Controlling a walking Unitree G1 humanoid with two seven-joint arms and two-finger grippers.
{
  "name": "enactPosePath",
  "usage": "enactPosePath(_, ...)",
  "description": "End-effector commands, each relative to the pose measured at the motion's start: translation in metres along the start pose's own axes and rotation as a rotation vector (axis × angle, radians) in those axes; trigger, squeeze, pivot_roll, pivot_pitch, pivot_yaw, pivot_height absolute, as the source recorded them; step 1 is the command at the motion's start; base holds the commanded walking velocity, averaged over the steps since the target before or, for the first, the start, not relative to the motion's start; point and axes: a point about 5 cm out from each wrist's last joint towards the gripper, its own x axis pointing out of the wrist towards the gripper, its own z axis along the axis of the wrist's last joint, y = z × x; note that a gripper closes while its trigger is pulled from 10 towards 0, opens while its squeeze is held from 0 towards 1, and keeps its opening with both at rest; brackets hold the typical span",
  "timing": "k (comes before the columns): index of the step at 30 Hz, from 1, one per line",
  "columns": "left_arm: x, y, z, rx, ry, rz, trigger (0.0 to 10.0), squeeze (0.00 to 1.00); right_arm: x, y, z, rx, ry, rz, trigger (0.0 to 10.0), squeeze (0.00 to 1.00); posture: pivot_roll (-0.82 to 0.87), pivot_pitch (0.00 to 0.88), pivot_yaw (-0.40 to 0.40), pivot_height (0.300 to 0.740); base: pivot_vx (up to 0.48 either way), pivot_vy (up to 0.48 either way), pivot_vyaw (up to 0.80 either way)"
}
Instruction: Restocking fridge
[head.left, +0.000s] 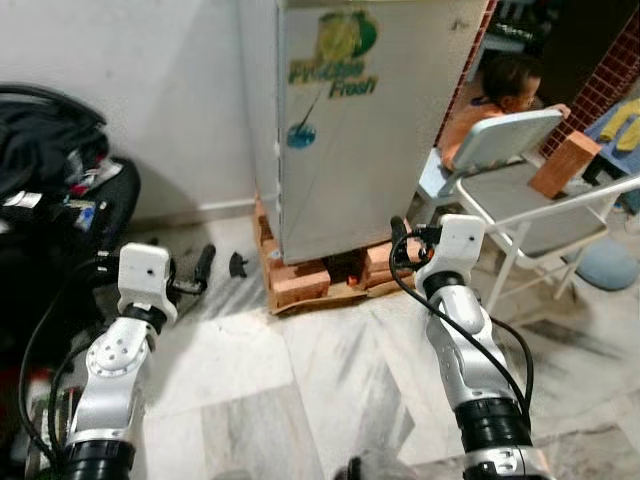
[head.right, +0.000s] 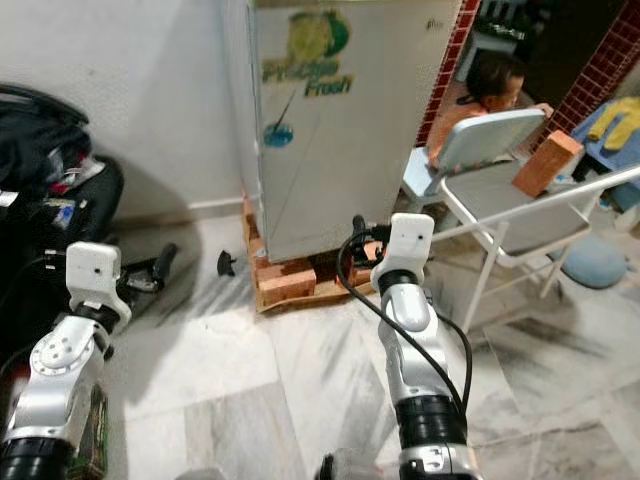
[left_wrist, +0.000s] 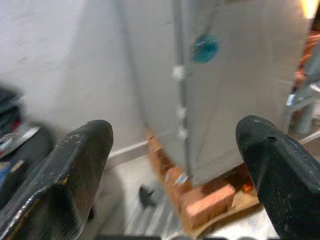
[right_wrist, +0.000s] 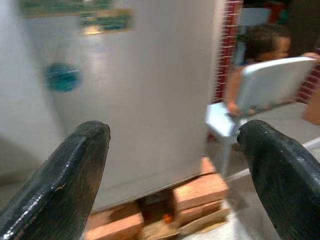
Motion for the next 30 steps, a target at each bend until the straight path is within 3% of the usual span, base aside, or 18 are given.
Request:
enactPosePath(1,0.0024,-0.0083,0.002,0.002,-0.009,-0.04,10.0,0.0,-0.0001,-0.0096,-0.0005,0.001,0.003,-0.033,10.0,0.0,0.1,0.0,-0.015,0.74,0.48,0.0,-0.8)
enactPosePath(7,0.0043,-0.0086,0.0008,-0.024,0.0,0.002,10.0,0.0,0.0006,-0.0063,-0.0009,0.002,0.001,-0.025,10.0,0.0,0.1,0.0,-0.018,0.74,0.459,0.044,-0.36)
enactPosePath(17,0.0022,-0.0046,-0.0026,-0.001,0.015,0.046,10.0,0.0,-0.0004,-0.01,-0.0034,0.001,0.002,-0.033,10.0,0.0,0.1,0.0,0.007,0.74,0.0,0.0,0.0)
enactPosePath(23,0.0022,-0.0049,-0.0068,0.032,0.051,0.007,10.0,0.0,-0.003,-0.0124,-0.0041,0.023,-0.01,-0.083,10.0,0.0,0.08,0.0,0.049,0.74,0.0,0.0,0.0)
enactPosePath(30,0.0054,0.0006,-0.0071,0.029,0.056,0.031,10.0,0.0,-0.0078,-0.0094,-0.0068,0.021,-0.003,-0.074,10.0,0.0,0.08,0.0,0.04,0.74,0.0,0.0,0.0)
